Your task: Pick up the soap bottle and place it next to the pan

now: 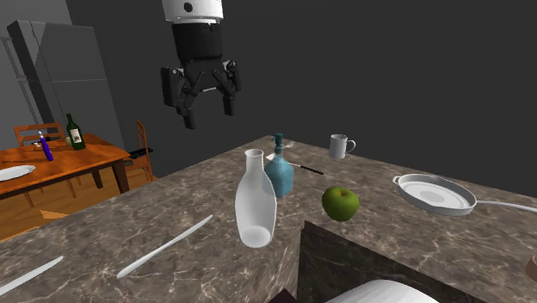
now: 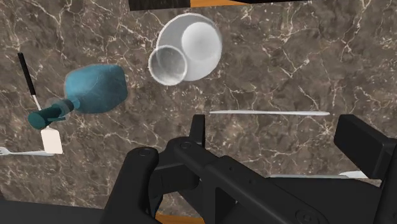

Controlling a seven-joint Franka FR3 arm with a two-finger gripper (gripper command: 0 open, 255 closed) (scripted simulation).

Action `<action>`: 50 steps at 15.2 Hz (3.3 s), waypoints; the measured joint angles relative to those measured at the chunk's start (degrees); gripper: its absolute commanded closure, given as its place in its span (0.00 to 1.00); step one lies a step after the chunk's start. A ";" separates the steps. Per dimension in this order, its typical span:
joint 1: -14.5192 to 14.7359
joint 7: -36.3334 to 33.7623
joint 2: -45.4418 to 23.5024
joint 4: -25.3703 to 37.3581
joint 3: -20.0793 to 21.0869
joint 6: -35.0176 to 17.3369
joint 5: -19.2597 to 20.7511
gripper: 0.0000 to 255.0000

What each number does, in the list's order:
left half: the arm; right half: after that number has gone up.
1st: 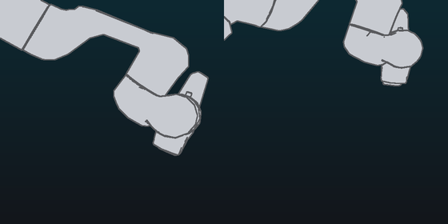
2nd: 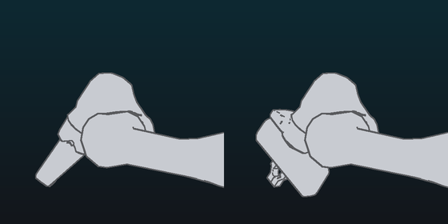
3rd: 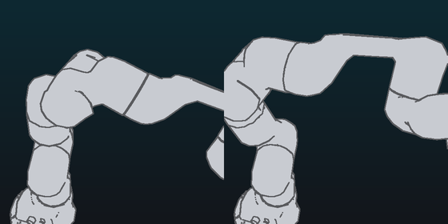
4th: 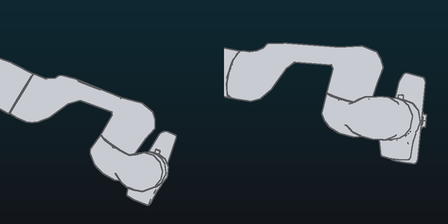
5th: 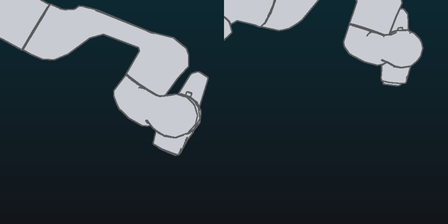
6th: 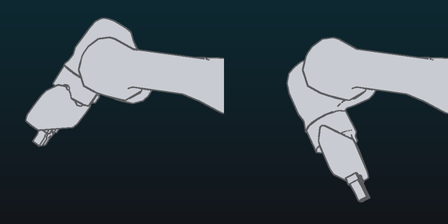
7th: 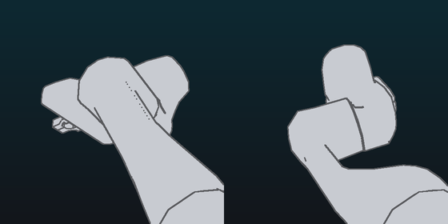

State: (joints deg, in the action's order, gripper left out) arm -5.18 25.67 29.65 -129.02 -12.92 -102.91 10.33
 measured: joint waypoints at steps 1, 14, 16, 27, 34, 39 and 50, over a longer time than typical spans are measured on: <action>-0.26 1.40 -1.63 0.88 -1.20 -0.85 0.26 0.00; -2.59 19.02 -26.08 16.23 -13.07 -9.84 -4.73 0.00; -3.40 21.86 -30.10 19.45 -14.19 -10.29 -6.62 0.00; -11.40 34.23 -52.26 38.69 -15.41 -10.73 -17.51 0.00; -11.76 34.76 -53.82 36.73 -15.06 -14.12 -18.34 0.00; -11.82 34.82 -53.97 36.74 -15.03 -14.26 -18.42 0.00; -11.81 34.81 -53.96 36.74 -15.01 -14.22 -18.43 1.00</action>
State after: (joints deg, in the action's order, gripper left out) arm -16.99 60.48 -24.31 -92.28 -27.93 -117.14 -8.10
